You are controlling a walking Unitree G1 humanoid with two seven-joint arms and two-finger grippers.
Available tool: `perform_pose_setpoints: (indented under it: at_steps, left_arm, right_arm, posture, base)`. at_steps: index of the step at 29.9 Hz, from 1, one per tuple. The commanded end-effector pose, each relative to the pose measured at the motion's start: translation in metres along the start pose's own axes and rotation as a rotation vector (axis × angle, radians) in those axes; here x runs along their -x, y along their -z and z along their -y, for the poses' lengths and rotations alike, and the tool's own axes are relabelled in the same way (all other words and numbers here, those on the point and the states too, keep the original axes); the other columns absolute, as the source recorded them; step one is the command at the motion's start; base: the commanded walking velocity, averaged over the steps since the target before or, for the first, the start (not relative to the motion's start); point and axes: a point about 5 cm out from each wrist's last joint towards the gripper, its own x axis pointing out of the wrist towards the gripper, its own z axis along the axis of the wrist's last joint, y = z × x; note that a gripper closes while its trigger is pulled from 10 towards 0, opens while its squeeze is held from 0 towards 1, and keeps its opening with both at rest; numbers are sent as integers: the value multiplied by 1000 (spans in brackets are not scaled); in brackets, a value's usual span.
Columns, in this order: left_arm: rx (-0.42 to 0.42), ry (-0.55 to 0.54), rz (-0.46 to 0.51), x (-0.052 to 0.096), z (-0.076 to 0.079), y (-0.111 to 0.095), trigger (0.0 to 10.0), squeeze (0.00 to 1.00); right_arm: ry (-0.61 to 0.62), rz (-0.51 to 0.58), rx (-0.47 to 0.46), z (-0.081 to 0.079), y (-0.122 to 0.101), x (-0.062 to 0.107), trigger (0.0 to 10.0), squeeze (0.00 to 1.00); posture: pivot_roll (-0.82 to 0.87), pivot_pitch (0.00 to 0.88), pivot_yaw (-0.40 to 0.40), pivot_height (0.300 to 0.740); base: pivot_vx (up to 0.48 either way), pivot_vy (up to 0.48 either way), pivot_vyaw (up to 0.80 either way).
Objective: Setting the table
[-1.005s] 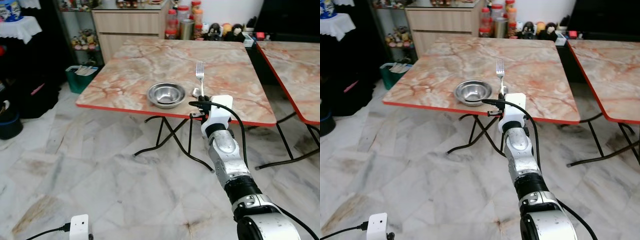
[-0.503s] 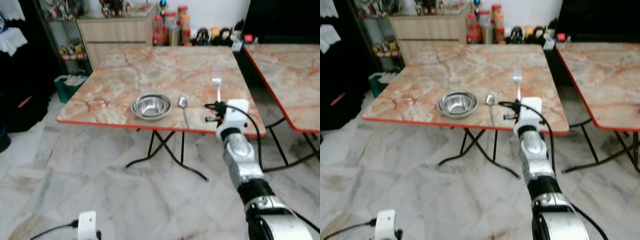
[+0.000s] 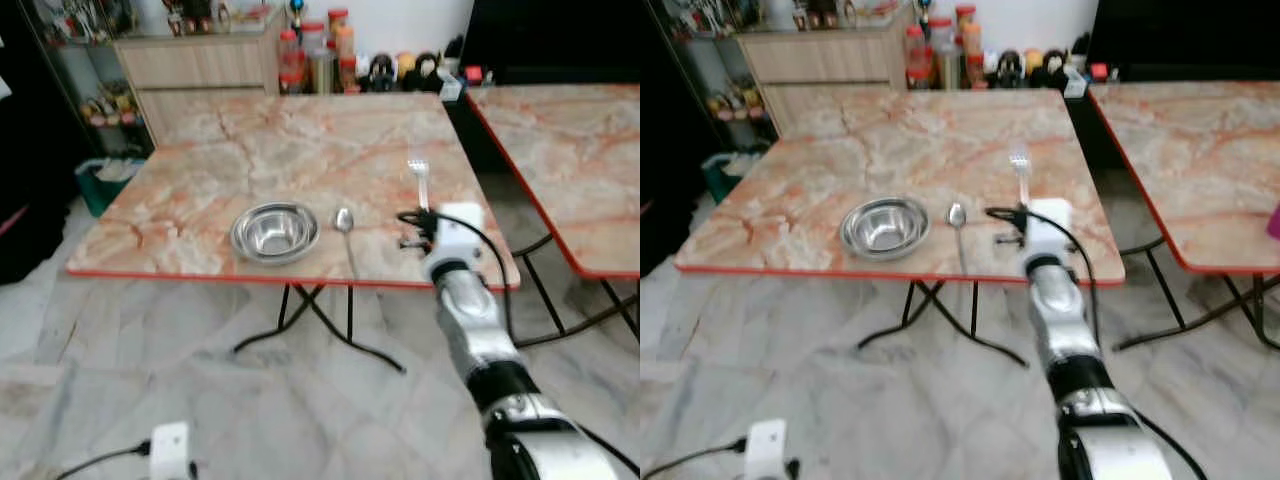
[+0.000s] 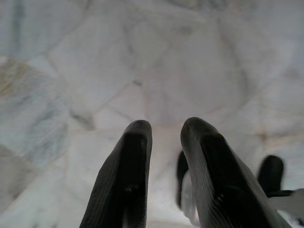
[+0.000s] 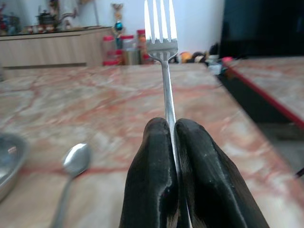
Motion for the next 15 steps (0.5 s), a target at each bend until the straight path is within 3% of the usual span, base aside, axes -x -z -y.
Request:
perform_pose_setpoints:
  at_steps: [1, 15]
  left_arm:
    - [-4, -30, -5, 0, -12, -1, 10000, 0]
    - [-4, -30, -5, 0, -12, 0, 10000, 0]
  right_arm:
    - [-33, 22, -11, -13, -8, -4, 10000, 0]
    - [-64, 6, -7, -19, -6, -3, 10000, 0]
  posture:
    - [35, 0, 17, 740]
    - [34, 0, 15, 740]
  base:
    - [379, 0, 0]
    - [377, 0, 0]
